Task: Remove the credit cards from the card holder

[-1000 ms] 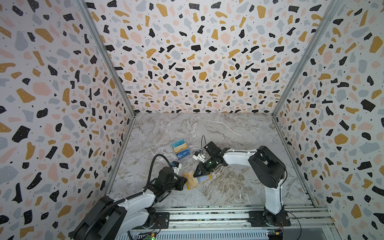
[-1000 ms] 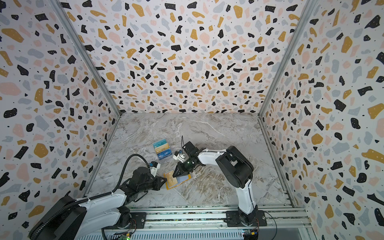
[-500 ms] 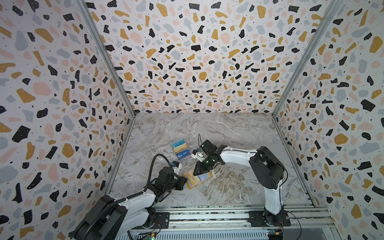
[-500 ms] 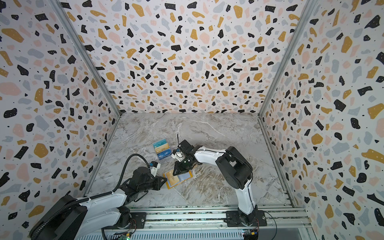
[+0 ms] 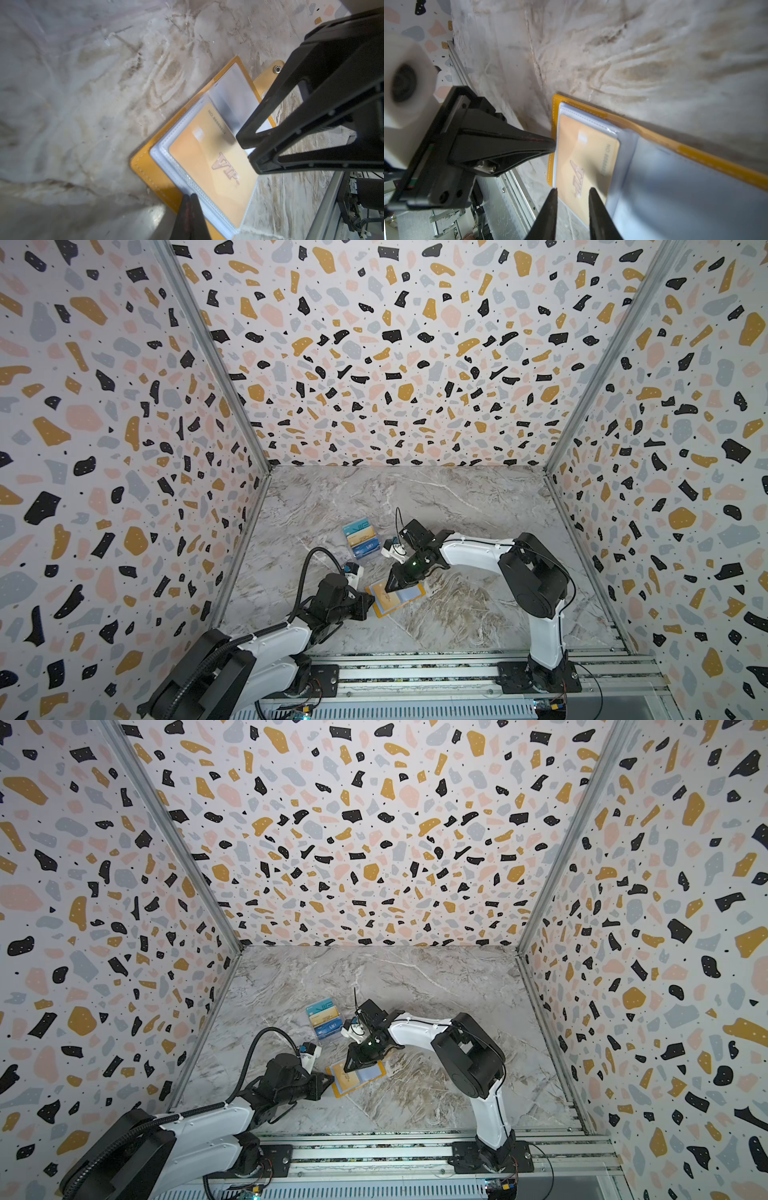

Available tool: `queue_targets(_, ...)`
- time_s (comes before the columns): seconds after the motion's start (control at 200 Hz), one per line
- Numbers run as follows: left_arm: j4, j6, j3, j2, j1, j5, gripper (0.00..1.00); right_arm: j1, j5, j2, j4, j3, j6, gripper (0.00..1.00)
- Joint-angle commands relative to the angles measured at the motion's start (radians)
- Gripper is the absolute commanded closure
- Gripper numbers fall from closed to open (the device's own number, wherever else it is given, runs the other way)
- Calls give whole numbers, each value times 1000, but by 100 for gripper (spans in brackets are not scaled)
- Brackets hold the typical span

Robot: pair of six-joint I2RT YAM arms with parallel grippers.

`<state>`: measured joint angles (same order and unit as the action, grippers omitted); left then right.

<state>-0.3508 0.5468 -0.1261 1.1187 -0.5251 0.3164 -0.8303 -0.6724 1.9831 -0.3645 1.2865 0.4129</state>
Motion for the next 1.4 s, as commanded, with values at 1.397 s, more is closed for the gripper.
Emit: queue_targets(1.397,44,1,-1,56,-19,-9,100,12,-222,3,143,-73,42,76)
